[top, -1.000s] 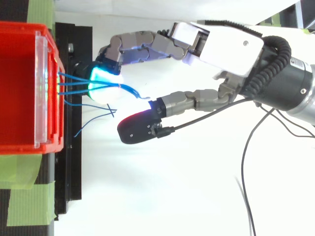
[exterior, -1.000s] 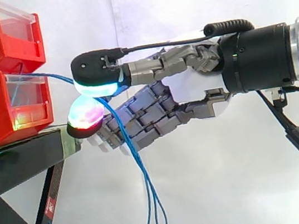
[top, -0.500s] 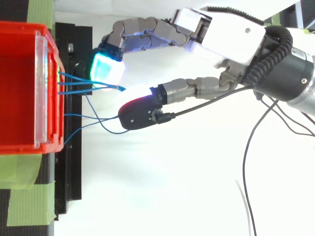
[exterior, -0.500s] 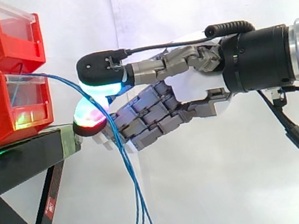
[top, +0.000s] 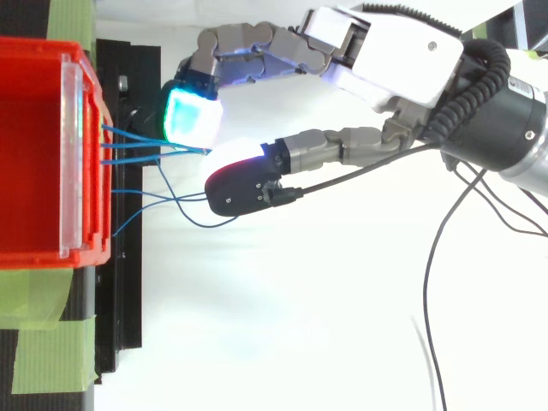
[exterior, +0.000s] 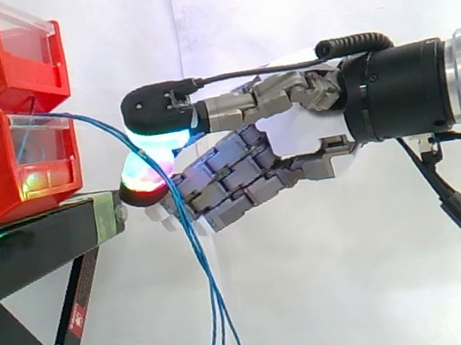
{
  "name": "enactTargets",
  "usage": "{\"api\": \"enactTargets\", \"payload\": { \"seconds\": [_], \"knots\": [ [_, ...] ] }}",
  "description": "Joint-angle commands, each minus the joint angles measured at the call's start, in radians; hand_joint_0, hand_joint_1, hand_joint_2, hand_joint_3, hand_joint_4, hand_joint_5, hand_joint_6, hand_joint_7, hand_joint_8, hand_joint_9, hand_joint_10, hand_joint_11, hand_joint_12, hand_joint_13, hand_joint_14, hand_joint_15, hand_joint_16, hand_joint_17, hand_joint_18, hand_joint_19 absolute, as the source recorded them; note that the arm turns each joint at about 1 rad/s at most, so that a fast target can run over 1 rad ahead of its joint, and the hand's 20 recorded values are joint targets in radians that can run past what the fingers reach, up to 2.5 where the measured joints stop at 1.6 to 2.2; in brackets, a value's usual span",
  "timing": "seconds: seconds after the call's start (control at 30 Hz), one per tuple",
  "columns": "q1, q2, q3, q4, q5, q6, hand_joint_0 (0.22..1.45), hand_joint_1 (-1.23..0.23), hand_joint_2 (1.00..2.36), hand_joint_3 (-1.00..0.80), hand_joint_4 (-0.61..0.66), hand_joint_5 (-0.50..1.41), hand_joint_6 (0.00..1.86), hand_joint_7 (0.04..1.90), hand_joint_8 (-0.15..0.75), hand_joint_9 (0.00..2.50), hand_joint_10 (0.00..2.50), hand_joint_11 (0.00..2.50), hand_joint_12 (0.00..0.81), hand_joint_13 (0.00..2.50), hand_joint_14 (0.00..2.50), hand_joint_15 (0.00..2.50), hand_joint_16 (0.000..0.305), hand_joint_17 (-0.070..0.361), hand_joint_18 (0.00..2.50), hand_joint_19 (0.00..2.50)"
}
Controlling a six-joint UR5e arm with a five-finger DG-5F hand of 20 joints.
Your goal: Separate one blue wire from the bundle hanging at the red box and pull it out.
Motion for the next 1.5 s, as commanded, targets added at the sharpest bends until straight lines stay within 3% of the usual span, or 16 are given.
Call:
{"api": "enactTargets", "payload": {
  "seconds": [0.0, 0.53, 0.8, 1.23, 1.47],
  "knots": [
    [0.0, 0.001, 0.0, -0.001, 0.002, 0.0, 0.6, -0.7, 1.01, -0.4, 0.28, -0.12, 0.51, 1.21, 0.325, 0.59, 0.01, 0.26, 0.413, 0.48, 0.01, 0.28, 0.057, 0.127, 0.46, 0.21],
    [0.004, -0.001, 0.0, 0.003, 0.003, -0.003, 0.57, -0.7, 1.01, -0.44, 0.29, -0.13, 0.5, 1.2, 0.326, 0.58, 0.01, 0.27, 0.419, 0.49, 0.01, 0.29, 0.057, 0.129, 0.47, 0.23],
    [0.015, -0.001, 0.0, 0.016, 0.003, -0.038, 0.58, -0.71, 1.01, -0.44, 0.3, -0.13, 0.5, 1.21, 0.326, 0.58, 0.01, 0.26, 0.42, 0.5, 0.01, 0.3, 0.057, 0.129, 0.47, 0.23],
    [0.017, -0.001, -0.001, 0.059, 0.005, -0.109, 0.59, -0.73, 1.0, -0.44, 0.29, -0.12, 0.51, 1.21, 0.326, 0.59, 0.01, 0.27, 0.418, 0.51, 0.01, 0.3, 0.057, 0.128, 0.48, 0.22],
    [0.017, -0.001, 0.0, 0.056, 0.006, -0.109, 0.59, -0.74, 1.01, -0.44, 0.28, -0.12, 0.51, 1.21, 0.324, 0.59, 0.01, 0.26, 0.416, 0.51, 0.01, 0.3, 0.057, 0.128, 0.5, 0.23]
  ]
}}
